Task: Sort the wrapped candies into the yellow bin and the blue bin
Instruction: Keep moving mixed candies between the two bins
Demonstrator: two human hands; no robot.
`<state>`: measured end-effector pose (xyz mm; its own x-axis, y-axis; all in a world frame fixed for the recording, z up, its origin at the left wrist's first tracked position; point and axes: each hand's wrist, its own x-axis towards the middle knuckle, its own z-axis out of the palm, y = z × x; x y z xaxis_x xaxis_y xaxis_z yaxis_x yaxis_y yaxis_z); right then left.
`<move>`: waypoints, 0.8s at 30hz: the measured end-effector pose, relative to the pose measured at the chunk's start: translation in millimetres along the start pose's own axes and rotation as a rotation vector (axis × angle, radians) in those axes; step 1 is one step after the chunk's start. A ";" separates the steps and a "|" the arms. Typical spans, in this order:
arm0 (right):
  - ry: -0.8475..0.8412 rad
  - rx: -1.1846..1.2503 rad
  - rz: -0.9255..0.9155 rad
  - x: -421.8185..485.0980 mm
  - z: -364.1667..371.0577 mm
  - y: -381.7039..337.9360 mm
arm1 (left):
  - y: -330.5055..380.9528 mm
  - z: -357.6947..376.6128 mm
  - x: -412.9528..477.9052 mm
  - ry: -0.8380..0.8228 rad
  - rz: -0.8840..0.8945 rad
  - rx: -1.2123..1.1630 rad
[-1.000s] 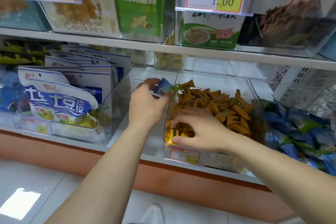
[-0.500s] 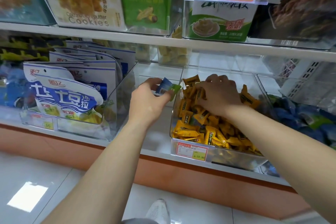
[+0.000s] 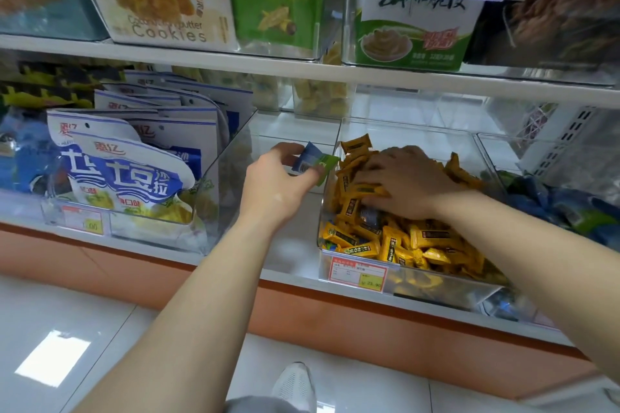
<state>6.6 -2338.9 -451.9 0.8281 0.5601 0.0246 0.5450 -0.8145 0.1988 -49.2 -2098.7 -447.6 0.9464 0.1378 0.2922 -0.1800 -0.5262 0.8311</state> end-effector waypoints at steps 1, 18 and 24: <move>-0.002 0.035 0.055 -0.8 -0.4 8.4 | -0.4 -0.2 0.1 -0.001 -0.002 0.000; -0.094 0.029 -0.030 -10.1 -2.8 -12.5 | 9.2 3.6 -0.7 -0.049 0.041 -0.018; -0.174 -0.077 -0.032 3.7 -7.9 -15.2 | 9.3 3.6 -1.9 -0.057 0.042 -0.025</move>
<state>0.3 -2323.2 -447.2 0.8244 0.5453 -0.1514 0.5652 -0.7790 0.2714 -51.7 -2106.9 -442.1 0.9515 0.0676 0.3002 -0.2258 -0.5095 0.8303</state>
